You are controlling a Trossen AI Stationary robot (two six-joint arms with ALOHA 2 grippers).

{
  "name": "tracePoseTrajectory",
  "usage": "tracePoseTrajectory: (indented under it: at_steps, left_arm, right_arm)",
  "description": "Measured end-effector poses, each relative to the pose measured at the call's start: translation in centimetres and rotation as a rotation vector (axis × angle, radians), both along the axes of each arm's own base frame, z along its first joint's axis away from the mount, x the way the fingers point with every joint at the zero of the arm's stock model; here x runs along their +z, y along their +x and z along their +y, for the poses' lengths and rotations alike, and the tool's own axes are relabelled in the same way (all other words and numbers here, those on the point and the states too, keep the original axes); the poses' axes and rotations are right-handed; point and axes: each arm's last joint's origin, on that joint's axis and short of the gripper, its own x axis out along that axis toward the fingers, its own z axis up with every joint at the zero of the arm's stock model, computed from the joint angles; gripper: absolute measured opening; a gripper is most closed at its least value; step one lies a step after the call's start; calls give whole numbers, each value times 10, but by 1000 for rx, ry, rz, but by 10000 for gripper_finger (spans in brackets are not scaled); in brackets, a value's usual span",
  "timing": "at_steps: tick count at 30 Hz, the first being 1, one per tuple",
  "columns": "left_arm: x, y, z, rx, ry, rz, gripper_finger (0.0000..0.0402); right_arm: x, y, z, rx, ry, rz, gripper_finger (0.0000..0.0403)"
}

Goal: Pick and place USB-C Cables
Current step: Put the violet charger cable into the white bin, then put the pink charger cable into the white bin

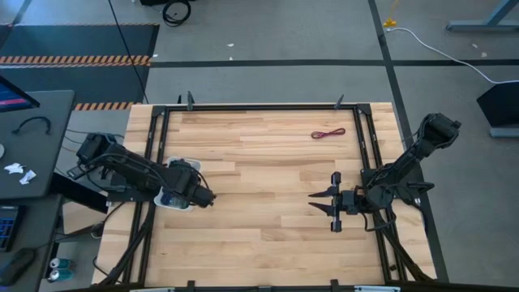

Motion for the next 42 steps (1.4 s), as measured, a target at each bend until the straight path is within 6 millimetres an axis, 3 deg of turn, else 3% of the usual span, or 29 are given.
tracePoseTrajectory:
  at_steps: [10,19,25,34,42]
  left_arm:
    - [-44,-12,10,22,-116,31,24]
    - [-57,-13,19,1,-152,26,33]
    - [-57,-11,25,-14,-163,31,41]
    - [-53,-19,31,49,-156,129,140]
    - [-13,-5,20,35,-168,102,188]
  right_arm:
    - [-1,0,0,7,-14,12,105]
    - [-2,0,0,8,-15,16,105]
    - [-2,0,0,8,-14,15,105]
    - [-2,-3,4,31,-16,16,105]
    - [-2,-6,6,10,-21,18,105]
